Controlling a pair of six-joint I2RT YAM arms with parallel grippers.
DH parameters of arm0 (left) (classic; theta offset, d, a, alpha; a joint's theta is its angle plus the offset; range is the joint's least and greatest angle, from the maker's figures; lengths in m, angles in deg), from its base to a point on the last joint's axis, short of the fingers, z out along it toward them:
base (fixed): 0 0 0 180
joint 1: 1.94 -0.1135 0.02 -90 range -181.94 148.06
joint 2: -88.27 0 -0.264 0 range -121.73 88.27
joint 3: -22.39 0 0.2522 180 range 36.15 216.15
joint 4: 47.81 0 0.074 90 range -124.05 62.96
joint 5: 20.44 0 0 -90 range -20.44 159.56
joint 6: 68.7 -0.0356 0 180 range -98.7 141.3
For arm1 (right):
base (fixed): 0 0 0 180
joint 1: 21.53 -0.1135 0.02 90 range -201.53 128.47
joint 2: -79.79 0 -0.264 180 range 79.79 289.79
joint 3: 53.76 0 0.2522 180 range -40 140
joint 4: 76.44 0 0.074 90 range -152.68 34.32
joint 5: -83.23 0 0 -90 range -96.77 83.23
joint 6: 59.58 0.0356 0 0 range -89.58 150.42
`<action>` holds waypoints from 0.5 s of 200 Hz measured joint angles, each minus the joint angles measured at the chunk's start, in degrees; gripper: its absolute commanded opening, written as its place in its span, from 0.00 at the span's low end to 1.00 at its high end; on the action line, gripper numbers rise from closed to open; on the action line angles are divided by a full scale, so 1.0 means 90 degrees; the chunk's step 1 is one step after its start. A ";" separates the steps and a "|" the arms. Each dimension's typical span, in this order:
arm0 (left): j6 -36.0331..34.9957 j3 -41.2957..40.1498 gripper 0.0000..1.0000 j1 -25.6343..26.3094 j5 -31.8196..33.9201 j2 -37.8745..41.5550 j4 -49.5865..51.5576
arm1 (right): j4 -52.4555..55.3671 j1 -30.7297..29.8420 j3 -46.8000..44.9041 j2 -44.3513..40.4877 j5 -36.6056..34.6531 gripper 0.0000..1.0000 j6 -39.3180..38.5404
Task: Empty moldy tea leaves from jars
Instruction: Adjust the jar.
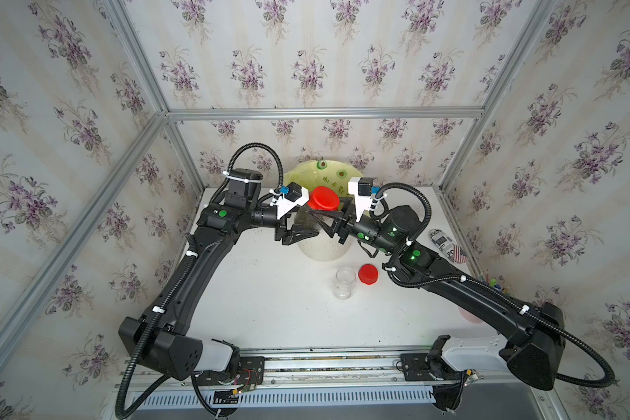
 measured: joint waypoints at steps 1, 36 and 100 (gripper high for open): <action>0.0000 0.0000 0.76 0.0000 0.0000 0.0000 0.0000 | 0.0000 0.0000 0.0000 -0.0002 0.0000 0.32 0.0000; 0.0002 -0.0002 0.75 0.0002 0.0024 0.0022 0.0002 | -0.0005 -0.0002 -0.0012 -0.0012 0.0005 0.39 -0.0002; -0.0005 -0.0039 0.75 0.0002 0.0056 0.0041 0.0032 | 0.0002 -0.0002 -0.0034 -0.0010 0.0041 0.55 -0.0002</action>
